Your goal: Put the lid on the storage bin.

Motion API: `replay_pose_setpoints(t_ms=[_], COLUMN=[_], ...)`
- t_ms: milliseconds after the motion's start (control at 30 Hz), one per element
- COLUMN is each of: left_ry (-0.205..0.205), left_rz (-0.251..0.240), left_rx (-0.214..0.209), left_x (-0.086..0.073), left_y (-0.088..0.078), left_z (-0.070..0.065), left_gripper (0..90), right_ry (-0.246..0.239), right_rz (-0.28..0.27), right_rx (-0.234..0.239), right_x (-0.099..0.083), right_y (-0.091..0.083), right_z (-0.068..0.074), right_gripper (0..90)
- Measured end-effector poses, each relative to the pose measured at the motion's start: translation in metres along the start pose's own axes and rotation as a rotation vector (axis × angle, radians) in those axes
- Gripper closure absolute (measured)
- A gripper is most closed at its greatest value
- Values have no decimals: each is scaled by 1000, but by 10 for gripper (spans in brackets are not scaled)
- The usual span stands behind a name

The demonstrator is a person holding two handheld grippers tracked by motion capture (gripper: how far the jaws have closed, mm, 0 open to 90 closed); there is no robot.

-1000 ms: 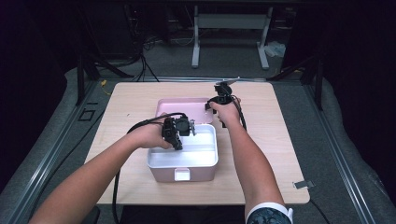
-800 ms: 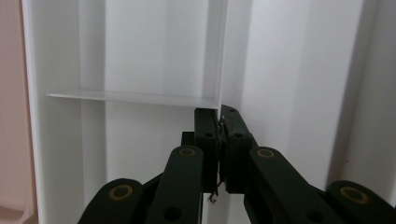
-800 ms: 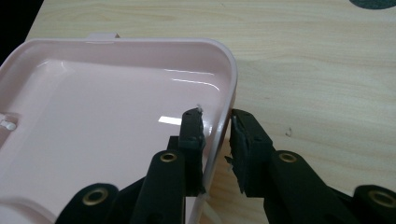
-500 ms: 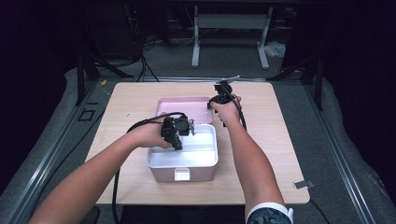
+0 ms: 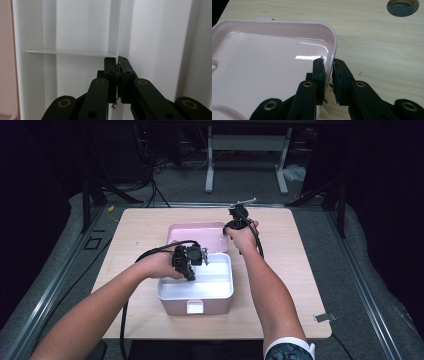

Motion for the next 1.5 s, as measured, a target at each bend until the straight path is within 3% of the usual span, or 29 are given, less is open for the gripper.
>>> replay_pose_setpoints(t_ms=[33,100,133,200,267,367,400,433,467,500,533,567,667,700,733,800,833,900,967,1167,1300,1500], left_ry=[-1,0,-1,0,0,0,2,1,0,0,-1,-1,0,2,1,2,0,1,1,3,3,0], left_rz=[0,-1,-6,0,-3,-5,0,-1,-6,-6,-7,-7,-7,-5,-8,-8,-10,-10,-8,1,-3,8], left_rx=[2,2,-1,0,-2,-6,-5,-5,-3,-4,-4,-4,-1,-4,-5,-5,-6,-6,-7,0,1,21], left_x=[0,0,0,0,0,0,0,0,0,0,0,0,0,0,0,0,0,0,0,0,0,1], left_y=[0,0,1,0,0,0,0,0,0,0,1,1,1,0,0,0,0,1,1,0,0,1], left_z=[0,0,0,0,0,0,0,0,0,0,0,0,0,0,0,0,0,0,0,0,0,-3], left_gripper=[869,872,872,872,872,872,872,872,872,872,872,872,872,872,872,872,872,872,872,872,872,869], right_ry=[0,-1,-12,-16,-19,-13,-15,-16,-30,-25,-31,-26,-36,-50,-60,-77,-91,-123,-128,-161,-205,-301], right_rz=[-37,-38,-12,-51,-38,-63,-44,-67,-13,-72,-42,-73,-50,-88,-70,-108,-82,-89,-118,-125,-151,-232], right_rx=[-13,-10,-7,-26,-19,-4,-13,2,28,11,25,21,47,53,68,66,78,79,75,93,87,84], right_x=[0,1,0,1,2,4,4,5,4,5,5,6,6,7,7,9,8,9,9,4,-1,-25], right_y=[2,1,-3,-2,-5,-8,-11,-11,-16,-15,-19,-19,-26,-33,-37,-44,-48,-57,-64,-85,-96,-126], right_z=[0,1,2,4,4,5,5,6,6,7,7,7,8,10,10,14,15,19,21,28,32,40], right_gripper=[807,809,811,813,815,820,821,822,823,823,825,826,831,834,835,837,838,843,848,858,858,865])
Point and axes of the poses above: each handheld gripper's, and its own axes: y roughly forward along the jaws, x roughly out of its top, z roughly to its left, the point moved 4 cm from there along y, roughly forward along the jaws, and after that the axes turned 14 degrees about y, right-handed, at the moved point
